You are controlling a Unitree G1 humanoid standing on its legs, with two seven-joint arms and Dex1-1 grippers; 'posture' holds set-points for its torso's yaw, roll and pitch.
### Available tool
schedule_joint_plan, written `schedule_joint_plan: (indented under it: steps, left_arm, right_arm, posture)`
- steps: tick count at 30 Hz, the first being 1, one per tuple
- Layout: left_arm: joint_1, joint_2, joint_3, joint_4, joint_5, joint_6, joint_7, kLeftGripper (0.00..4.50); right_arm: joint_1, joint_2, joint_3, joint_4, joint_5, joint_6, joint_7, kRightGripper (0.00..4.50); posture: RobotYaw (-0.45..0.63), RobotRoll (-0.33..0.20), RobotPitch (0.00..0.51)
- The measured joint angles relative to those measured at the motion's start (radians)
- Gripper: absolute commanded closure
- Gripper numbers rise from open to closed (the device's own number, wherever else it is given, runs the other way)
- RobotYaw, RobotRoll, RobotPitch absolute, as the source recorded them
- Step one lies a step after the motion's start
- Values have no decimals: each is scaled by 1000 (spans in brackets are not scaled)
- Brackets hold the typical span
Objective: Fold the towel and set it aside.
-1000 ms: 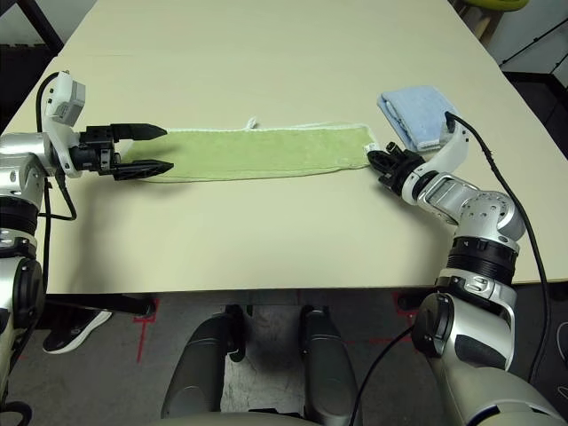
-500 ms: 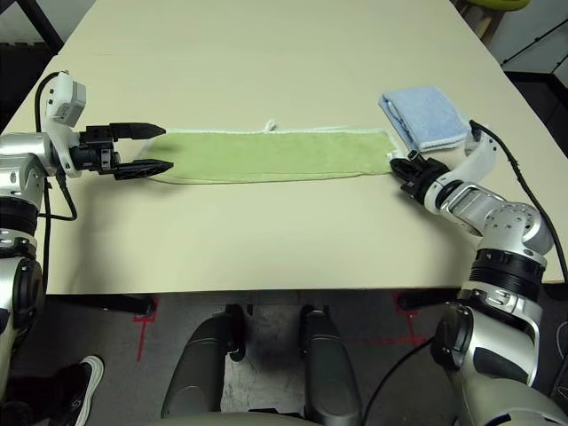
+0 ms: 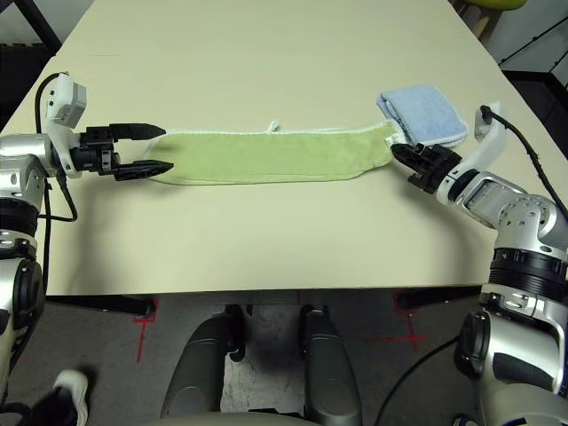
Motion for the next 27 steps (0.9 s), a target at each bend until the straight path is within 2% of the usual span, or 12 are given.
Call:
schedule_joint_plan:
  steps: [6,16,21,27]
  left_arm:
    - [4,0,0,-3,0,1,-5,0]
    - [15,4,-1,-10,0,8,-9,0]
    - [16,4,-2,-15,0,14,-11,0]
    - [17,4,-2,-34,0,21,-15,0]
  right_arm:
    - [-84,-30,159,-46,-69,-15,90,4440]
    - [-148,19,318,-126,-103,55,133,4440]
    - [-149,58,382,-160,-127,48,156,4440]
    - [-150,110,392,-161,-143,47,150,4440]
  posture:
    - [-37,0,198]
    - [-30,0,200]
    - [-26,0,201]
    - [-21,0,202]
